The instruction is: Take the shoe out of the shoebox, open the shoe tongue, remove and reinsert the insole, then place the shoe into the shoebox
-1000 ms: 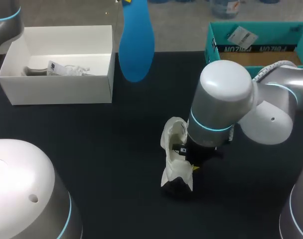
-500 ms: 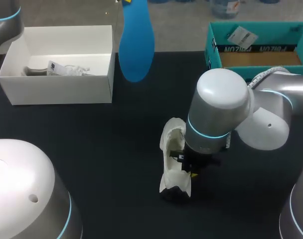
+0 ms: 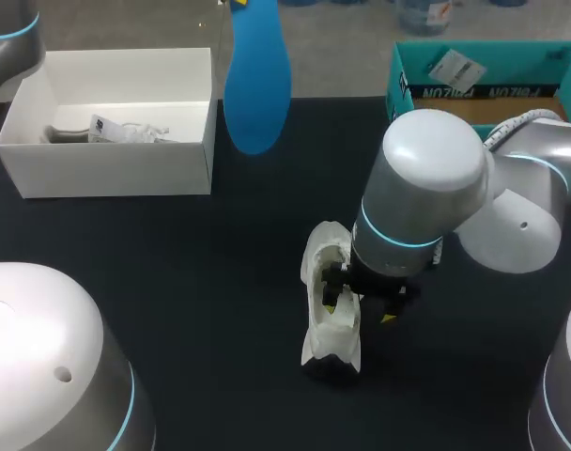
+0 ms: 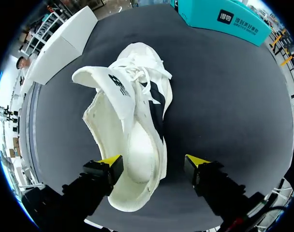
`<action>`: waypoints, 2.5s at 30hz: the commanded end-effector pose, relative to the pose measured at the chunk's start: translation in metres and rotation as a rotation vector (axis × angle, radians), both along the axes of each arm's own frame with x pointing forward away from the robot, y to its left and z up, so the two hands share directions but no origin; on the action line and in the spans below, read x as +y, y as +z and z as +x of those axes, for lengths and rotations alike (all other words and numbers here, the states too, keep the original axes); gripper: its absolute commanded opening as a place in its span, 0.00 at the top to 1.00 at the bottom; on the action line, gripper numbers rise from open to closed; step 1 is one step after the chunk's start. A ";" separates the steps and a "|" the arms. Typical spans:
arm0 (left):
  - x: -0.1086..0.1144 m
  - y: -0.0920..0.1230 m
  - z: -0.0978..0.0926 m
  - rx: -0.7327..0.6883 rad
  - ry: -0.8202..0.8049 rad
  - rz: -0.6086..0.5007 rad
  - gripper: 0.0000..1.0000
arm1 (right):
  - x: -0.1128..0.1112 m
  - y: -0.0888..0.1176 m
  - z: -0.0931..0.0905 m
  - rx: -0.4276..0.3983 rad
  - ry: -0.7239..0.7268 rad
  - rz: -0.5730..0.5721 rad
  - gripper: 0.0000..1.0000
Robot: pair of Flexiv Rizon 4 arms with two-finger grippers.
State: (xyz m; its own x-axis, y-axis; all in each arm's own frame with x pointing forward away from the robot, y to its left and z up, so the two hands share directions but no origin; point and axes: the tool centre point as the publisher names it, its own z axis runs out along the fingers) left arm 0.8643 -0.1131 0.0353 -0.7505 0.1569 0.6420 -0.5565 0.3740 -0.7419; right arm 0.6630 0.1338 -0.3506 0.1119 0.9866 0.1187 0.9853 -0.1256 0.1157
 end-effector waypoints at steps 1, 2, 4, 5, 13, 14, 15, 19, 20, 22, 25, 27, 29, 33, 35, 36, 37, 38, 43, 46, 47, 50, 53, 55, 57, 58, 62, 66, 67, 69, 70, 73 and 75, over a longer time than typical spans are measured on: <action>0.000 0.000 0.000 -0.001 0.000 -0.001 1.00 | -0.026 0.031 -0.002 -0.026 -0.016 0.010 0.00; 0.000 0.000 0.000 -0.001 0.000 -0.001 1.00 | -0.028 0.037 0.000 -0.042 -0.034 0.016 0.00; 0.000 0.000 0.000 -0.001 0.000 -0.001 1.00 | -0.030 0.042 0.003 -0.067 -0.048 0.015 0.00; 0.000 0.000 0.000 -0.001 0.000 -0.001 1.00 | -0.030 0.042 0.003 -0.067 -0.048 0.015 0.00; 0.000 0.000 0.000 -0.001 0.000 -0.001 1.00 | -0.030 0.042 0.003 -0.067 -0.048 0.015 0.00; 0.000 0.000 0.000 -0.001 0.000 -0.001 1.00 | -0.030 0.042 0.003 -0.067 -0.048 0.015 0.00; 0.000 0.000 0.000 -0.001 0.000 -0.001 1.00 | -0.030 0.042 0.003 -0.067 -0.048 0.015 0.00; 0.000 0.000 0.000 -0.001 0.000 -0.001 1.00 | -0.030 0.042 0.003 -0.067 -0.048 0.015 0.00; 0.000 0.000 0.000 -0.001 0.000 -0.001 1.00 | -0.030 0.042 0.003 -0.067 -0.048 0.015 0.00; 0.000 0.000 0.000 -0.001 0.000 -0.001 1.00 | -0.030 0.042 0.003 -0.067 -0.048 0.015 0.00; 0.000 0.000 0.000 -0.001 0.000 -0.001 1.00 | -0.030 0.042 0.003 -0.067 -0.048 0.015 0.00; 0.000 0.000 0.000 -0.001 0.000 -0.001 1.00 | -0.030 0.044 0.004 -0.053 -0.056 0.047 0.00; 0.000 0.000 0.000 -0.001 0.000 -0.001 1.00 | -0.031 0.048 0.007 -0.032 -0.082 0.106 0.00; 0.000 0.000 0.000 -0.001 0.000 -0.001 1.00 | -0.031 0.055 0.011 0.004 -0.125 0.228 0.00; 0.000 0.000 0.000 -0.001 0.000 -0.001 1.00 | -0.029 0.059 0.012 0.005 -0.160 0.291 0.00; 0.000 0.000 0.000 -0.001 0.000 -0.001 1.00 | -0.028 0.061 0.013 0.018 -0.170 0.320 0.00; 0.000 0.000 0.000 -0.001 0.000 -0.001 1.00 | -0.026 0.063 0.013 0.009 -0.161 0.341 0.00; 0.000 0.000 0.000 -0.001 0.000 -0.001 1.00 | -0.024 0.065 0.013 0.001 -0.153 0.395 0.00; 0.000 0.000 0.000 -0.001 0.000 -0.001 1.00 | -0.017 0.074 0.014 -0.008 -0.075 0.620 0.00; 0.000 0.000 0.000 -0.001 0.000 -0.001 1.00 | -0.016 0.079 0.017 -0.007 -0.064 0.657 0.00; 0.000 0.000 0.000 -0.001 0.000 -0.001 1.00 | -0.015 0.080 0.017 -0.006 -0.046 0.694 0.00; 0.000 0.000 0.000 -0.001 0.000 -0.001 1.00 | -0.013 0.084 0.020 -0.016 -0.032 0.741 0.00; 0.000 0.000 0.000 -0.001 0.000 -0.001 1.00 | -0.013 0.089 0.025 -0.031 0.005 0.809 0.00; 0.000 0.000 0.000 -0.001 0.000 -0.001 1.00 | -0.014 0.093 0.029 -0.036 0.032 0.850 0.00; 0.000 0.000 0.000 -0.001 0.000 -0.001 1.00 | -0.012 0.098 0.033 -0.040 0.041 0.857 0.00; 0.000 0.000 0.000 -0.001 0.000 -0.001 1.00 | -0.010 0.100 0.035 -0.040 0.042 0.858 0.00; 0.000 0.000 0.000 -0.001 0.000 -0.001 1.00 | -0.006 0.109 0.044 -0.044 0.055 0.873 0.00; 0.000 0.000 0.000 -0.001 0.000 -0.001 1.00 | -0.002 0.115 0.050 -0.046 0.053 0.866 0.00; 0.000 0.000 0.000 -0.001 0.000 -0.001 1.00 | -0.001 0.116 0.051 -0.046 0.053 0.865 0.00; 0.000 0.000 0.000 -0.001 0.000 -0.001 1.00 | 0.000 0.118 0.053 -0.039 0.049 0.866 0.00; 0.000 0.000 0.000 -0.001 0.000 -0.001 1.00 | 0.001 0.118 0.054 -0.035 0.049 0.869 0.00; 0.000 0.000 0.000 -0.001 0.000 -0.001 1.00 | 0.002 0.119 0.057 -0.017 0.053 0.898 0.00; 0.000 0.000 0.000 -0.001 0.000 -0.001 1.00 | 0.004 0.121 0.059 -0.013 0.055 0.911 0.00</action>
State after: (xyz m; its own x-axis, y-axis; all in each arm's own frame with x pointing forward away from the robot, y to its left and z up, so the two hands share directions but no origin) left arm 0.8643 -0.1131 0.0353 -0.7505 0.1569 0.6420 -0.5565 0.3740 -0.7419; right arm 0.7158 0.1345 -0.2274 0.0636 0.5217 0.8508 0.9909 -0.1346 0.0085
